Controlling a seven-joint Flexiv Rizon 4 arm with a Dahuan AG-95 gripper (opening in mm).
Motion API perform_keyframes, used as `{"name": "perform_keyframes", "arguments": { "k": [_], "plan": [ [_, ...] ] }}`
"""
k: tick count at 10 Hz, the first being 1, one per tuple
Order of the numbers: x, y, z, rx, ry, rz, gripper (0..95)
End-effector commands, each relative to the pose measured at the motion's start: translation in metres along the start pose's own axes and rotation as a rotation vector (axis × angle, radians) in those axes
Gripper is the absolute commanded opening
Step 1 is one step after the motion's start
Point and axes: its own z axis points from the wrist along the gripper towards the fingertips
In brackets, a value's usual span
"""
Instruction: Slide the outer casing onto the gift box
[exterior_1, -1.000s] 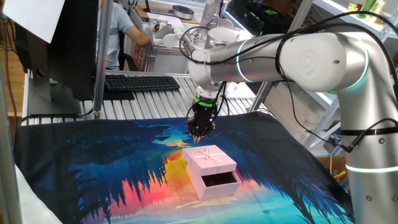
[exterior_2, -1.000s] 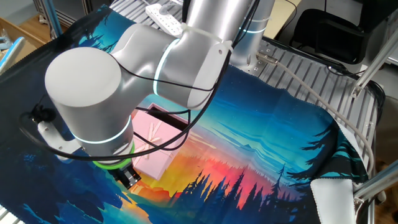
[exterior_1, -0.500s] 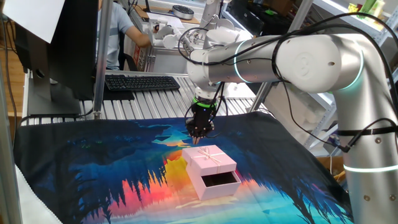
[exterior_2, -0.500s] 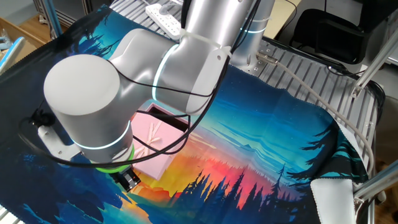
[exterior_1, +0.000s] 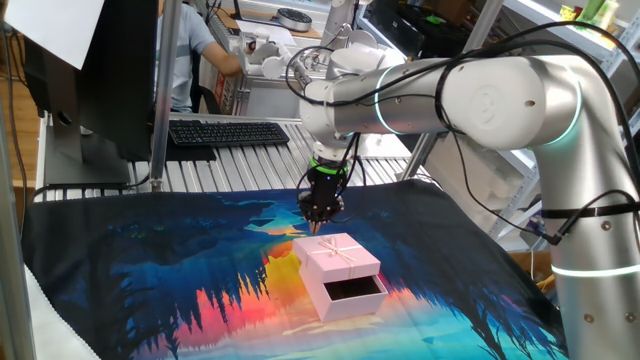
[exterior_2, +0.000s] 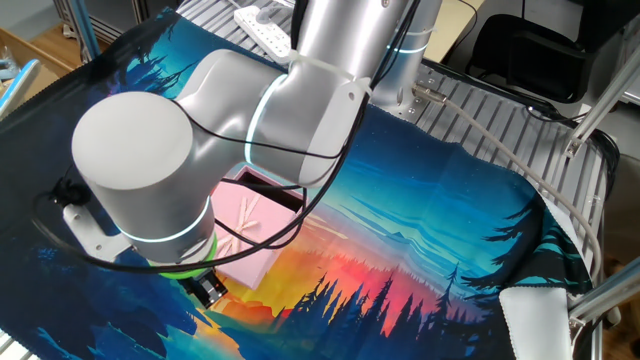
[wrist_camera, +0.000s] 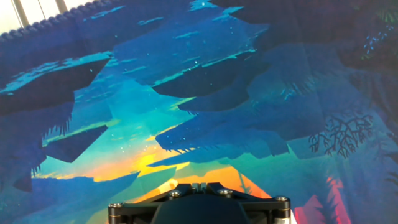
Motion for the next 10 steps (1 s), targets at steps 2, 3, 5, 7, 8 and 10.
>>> {"name": "perform_keyframes", "arguments": {
  "k": [2, 3, 5, 7, 8, 10],
  "plan": [
    [0.008, -0.002, 0.004, 0.001, -0.002, 0.0, 0.0],
    [0.01, -0.002, 0.004, 0.001, -0.002, 0.0, 0.0],
    [0.011, -0.002, 0.004, 0.005, 0.007, -0.001, 0.0],
    [0.013, -0.003, 0.004, 0.008, 0.006, 0.001, 0.0],
    [0.016, -0.004, 0.005, 0.007, 0.005, 0.002, 0.0],
    [0.019, -0.005, 0.006, 0.01, 0.006, 0.002, 0.0]
  ]
}}
